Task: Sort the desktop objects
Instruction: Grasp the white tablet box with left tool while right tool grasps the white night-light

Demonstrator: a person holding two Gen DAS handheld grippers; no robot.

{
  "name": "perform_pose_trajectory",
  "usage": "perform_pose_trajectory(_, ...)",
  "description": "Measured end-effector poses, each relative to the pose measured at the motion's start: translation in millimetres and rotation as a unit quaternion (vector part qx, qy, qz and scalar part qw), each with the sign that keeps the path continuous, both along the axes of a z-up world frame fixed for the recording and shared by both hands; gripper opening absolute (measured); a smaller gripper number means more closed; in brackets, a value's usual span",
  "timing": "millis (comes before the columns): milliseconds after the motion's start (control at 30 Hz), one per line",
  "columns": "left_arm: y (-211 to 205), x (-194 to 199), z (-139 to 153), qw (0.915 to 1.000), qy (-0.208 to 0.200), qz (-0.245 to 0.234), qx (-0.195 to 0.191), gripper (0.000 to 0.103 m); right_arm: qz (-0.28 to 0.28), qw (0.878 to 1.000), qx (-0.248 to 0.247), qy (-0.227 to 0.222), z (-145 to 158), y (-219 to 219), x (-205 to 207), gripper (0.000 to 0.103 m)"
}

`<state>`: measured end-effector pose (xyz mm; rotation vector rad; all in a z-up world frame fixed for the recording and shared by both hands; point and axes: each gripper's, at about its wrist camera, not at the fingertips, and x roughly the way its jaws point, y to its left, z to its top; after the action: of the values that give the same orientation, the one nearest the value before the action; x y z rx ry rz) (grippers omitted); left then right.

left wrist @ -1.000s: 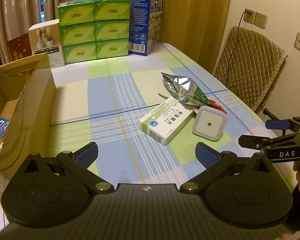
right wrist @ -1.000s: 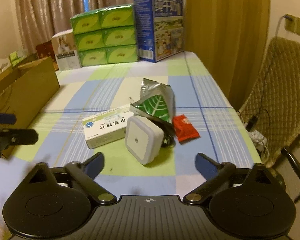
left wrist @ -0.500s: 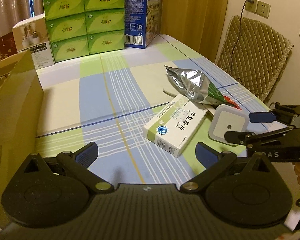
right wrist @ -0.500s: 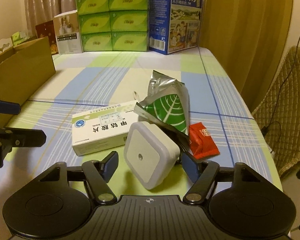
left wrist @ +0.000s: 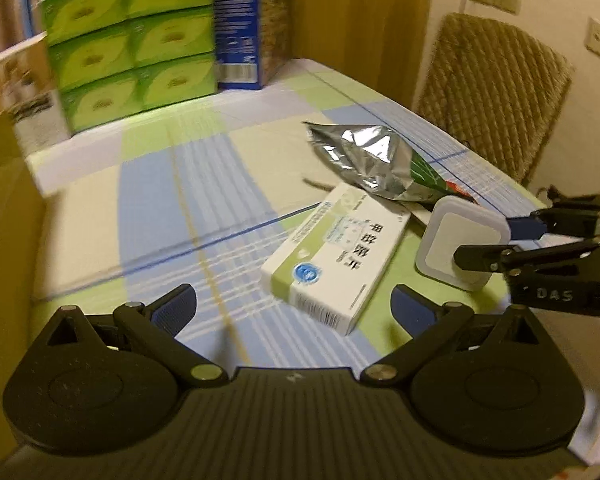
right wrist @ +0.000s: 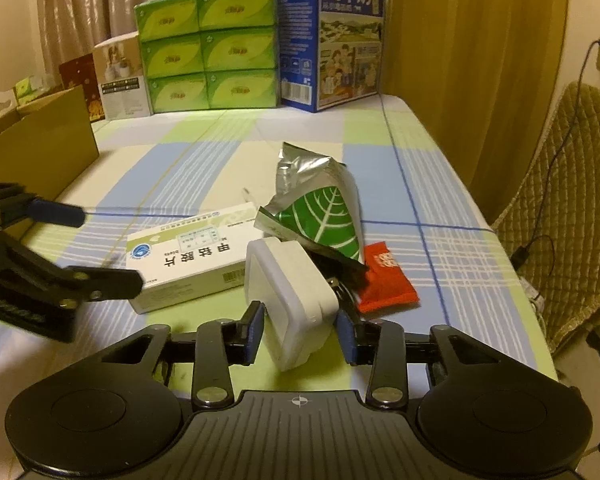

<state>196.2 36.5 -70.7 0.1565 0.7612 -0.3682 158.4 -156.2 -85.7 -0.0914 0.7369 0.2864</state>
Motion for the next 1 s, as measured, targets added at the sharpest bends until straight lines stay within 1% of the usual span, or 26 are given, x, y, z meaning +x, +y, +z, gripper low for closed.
perform_pose_trajectory(67,-7.5,6.8,-2.8,0.9997,-0.009,-0.021,0.01,0.102,-0.003,1.0,0.0,-0.004,1.0,-5.0,-3.9,0.029)
perform_pose_trajectory(133,-14.0,13.6,-6.6,0.9991,-0.01,-0.038,0.017,0.102,-0.007,1.0,0.003,-0.004,1.7,-10.6,-6.7,0.029)
perform_pose_trajectory(200,-20.4,21.8,-13.6,0.9984,0.0,-0.05,0.026,0.102,-0.008,1.0,0.006,-0.003,2.1,-14.3,-9.1,0.028)
perform_pose_trajectory(367,-28.1,35.1,-26.1,0.9979,0.01,-0.057,0.027,0.1,-0.012,1.0,0.012,-0.005,2.1,-20.1,-15.8,0.028)
perform_pose_trajectory(400,-28.8,36.7,-27.3,0.9979,0.011,-0.058,0.026,0.097,-0.012,1.0,0.014,-0.005,2.3,-20.7,-17.0,0.027)
perform_pose_trajectory(433,-29.7,38.1,-28.8,0.9979,0.014,-0.058,0.025,0.089,-0.012,1.0,0.016,-0.005,2.6,-21.4,-18.3,0.026)
perform_pose_trajectory(533,-31.7,35.5,-30.8,0.9977,0.026,-0.056,0.028,0.078,-0.007,1.0,0.013,-0.008,3.4,-20.5,-24.2,0.024)
perform_pose_trajectory(600,-30.0,26.5,-29.9,0.9981,0.028,-0.047,0.028,0.074,-0.003,1.0,0.01,-0.01,3.8,-19.9,-30.3,0.024)
perform_pose_trajectory(700,-24.3,6.7,-27.3,0.999,0.035,-0.014,0.024,0.07,0.006,1.0,0.007,-0.009,4.1,-19.8,-41.3,0.024)
perform_pose_trajectory(800,-17.3,-20.8,-24.6,0.9989,0.04,0.018,0.015,0.069,0.016,1.0,0.006,-0.007,4.7,-19.8,-54.8,0.024)
perform_pose_trajectory(1000,-10.3,-82.2,-18.8,0.9974,0.049,0.053,0.003,0.069,0.029,1.0,0.007,-0.003,5.6,-20.0,-81.3,0.024)
